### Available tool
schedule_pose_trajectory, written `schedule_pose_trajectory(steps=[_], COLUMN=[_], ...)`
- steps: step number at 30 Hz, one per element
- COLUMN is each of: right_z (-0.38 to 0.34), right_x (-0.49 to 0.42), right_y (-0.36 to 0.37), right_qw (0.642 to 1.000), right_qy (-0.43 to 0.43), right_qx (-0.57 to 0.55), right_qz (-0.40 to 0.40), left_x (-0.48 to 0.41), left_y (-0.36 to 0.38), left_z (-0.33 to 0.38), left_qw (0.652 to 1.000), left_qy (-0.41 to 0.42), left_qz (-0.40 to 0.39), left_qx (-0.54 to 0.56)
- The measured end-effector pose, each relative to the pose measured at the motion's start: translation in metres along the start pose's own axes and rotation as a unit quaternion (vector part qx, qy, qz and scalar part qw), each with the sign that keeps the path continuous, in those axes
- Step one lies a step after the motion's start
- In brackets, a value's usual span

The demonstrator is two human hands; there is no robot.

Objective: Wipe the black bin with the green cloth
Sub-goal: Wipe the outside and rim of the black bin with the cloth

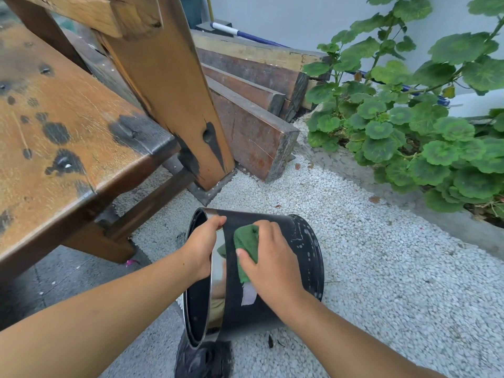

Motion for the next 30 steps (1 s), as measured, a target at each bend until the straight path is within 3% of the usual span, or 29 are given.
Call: schedule_pose_trajectory(steps=[16, 22, 27, 30], right_z=[0.080, 0.102, 0.119, 0.127], right_x=[-0.022, -0.022, -0.027, -0.034], right_y=[-0.010, -0.013, -0.015, -0.028], right_qw=[0.987, 0.978, 0.967, 0.940], right_qy=[0.142, 0.191, 0.253, 0.303], right_qx=[0.072, 0.079, -0.039, -0.154], right_qz=[0.005, 0.000, 0.003, 0.038], left_x=[0.001, 0.004, 0.013, 0.015], left_y=[-0.026, -0.027, -0.017, -0.014], left_z=[0.004, 0.004, -0.002, 0.005], left_qw=[0.999, 0.999, 0.997, 0.994], left_qy=[-0.008, 0.014, 0.063, 0.075], left_qz=[0.026, -0.022, -0.046, -0.046], left_qx=[-0.046, 0.028, -0.026, -0.061])
Point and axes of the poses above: each hand's wrist, its own x-axis away from the middle knuckle, its own y-axis out of the palm, z = x × y, the point moved 4 cm from there along -x, towards the middle knuckle
